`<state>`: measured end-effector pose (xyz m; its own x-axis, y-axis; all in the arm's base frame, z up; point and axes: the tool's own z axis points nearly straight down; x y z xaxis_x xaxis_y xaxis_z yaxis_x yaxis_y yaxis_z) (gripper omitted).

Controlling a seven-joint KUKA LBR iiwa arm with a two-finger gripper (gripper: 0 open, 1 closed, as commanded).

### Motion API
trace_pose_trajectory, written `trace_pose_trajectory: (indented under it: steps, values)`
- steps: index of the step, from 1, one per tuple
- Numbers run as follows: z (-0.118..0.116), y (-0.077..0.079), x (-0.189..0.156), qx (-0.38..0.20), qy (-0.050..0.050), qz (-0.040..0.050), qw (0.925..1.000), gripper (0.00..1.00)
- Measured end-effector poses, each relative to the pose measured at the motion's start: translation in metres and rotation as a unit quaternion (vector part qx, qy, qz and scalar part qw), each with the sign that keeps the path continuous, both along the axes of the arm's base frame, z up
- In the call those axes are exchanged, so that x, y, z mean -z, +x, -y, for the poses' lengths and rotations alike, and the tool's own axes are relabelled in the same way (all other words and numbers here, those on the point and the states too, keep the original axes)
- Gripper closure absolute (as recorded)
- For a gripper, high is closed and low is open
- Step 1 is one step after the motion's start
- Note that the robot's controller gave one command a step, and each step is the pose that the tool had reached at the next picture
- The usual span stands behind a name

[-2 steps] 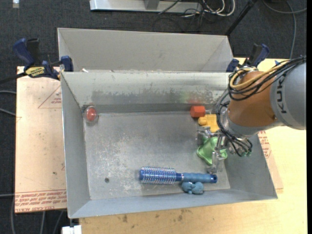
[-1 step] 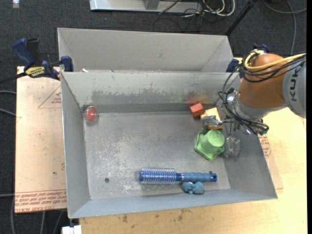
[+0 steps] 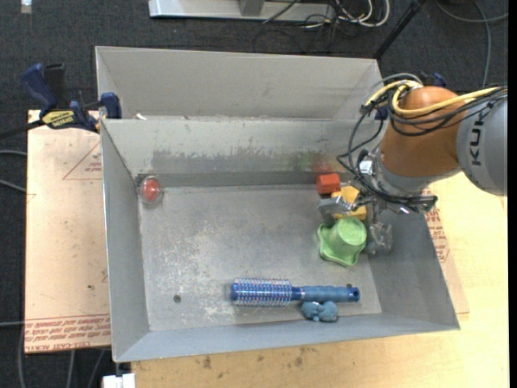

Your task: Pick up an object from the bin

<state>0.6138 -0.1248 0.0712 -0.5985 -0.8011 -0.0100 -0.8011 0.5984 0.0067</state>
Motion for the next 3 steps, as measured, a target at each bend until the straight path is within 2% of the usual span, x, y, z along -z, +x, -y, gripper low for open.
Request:
trace_pose_trajectory:
  steps: [1,2,3]
  values:
    - [0.006,0.0,0.0,0.0,-0.005,0.0021,1.0,1.0]
    - [-0.013,-0.012,-0.07,0.032,-0.005,0.0043,0.9995,1.0]
    - [-0.013,-0.013,-0.065,0.034,-0.005,0.0012,0.9994,0.0]
